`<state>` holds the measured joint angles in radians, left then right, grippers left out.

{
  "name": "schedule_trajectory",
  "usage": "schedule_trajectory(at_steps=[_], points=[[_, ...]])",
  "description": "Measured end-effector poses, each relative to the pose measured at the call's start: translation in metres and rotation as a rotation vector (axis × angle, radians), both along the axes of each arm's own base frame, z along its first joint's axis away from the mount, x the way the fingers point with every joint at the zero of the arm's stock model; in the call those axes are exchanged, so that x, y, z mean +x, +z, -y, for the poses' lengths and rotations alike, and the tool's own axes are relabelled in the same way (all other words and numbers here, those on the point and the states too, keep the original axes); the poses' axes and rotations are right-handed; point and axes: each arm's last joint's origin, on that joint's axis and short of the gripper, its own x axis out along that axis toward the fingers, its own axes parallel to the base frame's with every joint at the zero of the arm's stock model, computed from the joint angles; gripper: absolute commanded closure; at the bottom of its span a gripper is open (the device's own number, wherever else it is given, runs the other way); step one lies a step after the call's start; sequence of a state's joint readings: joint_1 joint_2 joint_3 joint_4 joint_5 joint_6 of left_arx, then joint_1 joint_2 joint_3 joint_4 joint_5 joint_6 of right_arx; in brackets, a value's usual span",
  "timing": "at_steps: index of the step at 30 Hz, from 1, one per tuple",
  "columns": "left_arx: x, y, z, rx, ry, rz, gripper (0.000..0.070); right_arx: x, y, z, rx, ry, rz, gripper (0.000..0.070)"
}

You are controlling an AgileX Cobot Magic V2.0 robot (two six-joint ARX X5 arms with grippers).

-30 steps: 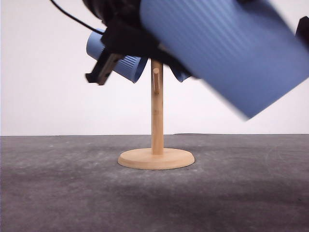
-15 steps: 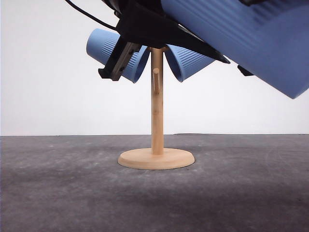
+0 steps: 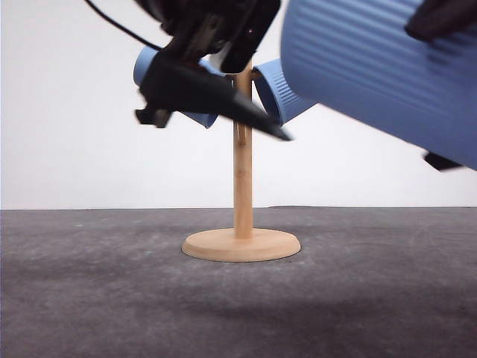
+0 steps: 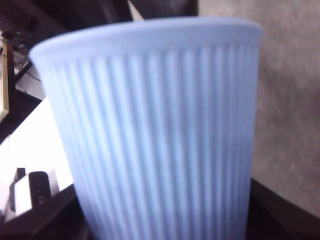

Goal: Place three cups

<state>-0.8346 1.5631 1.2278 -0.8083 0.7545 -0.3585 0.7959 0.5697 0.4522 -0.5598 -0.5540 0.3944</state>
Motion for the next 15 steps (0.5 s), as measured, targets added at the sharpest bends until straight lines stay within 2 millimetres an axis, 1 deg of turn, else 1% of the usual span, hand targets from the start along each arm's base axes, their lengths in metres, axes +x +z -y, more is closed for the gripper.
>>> schedule_trajectory(at_steps=[3,8,11,15], points=[[0.007,0.006,-0.015,-0.007,0.018,0.028,0.0252,-0.001,0.000,0.000,0.012,-0.035,-0.090,0.0313],[0.013,0.026,-0.049,-0.034,0.075,0.093,0.0253,0.001,0.002,-0.003,0.063,-0.089,-0.267,0.0312],[0.015,0.037,-0.069,-0.045,0.115,0.130,0.0253,0.006,0.004,-0.010,0.113,-0.097,-0.367,0.0312],[0.013,0.049,-0.093,-0.052,0.166,0.166,0.0253,0.020,0.006,-0.025,0.187,-0.114,-0.480,0.0312]])
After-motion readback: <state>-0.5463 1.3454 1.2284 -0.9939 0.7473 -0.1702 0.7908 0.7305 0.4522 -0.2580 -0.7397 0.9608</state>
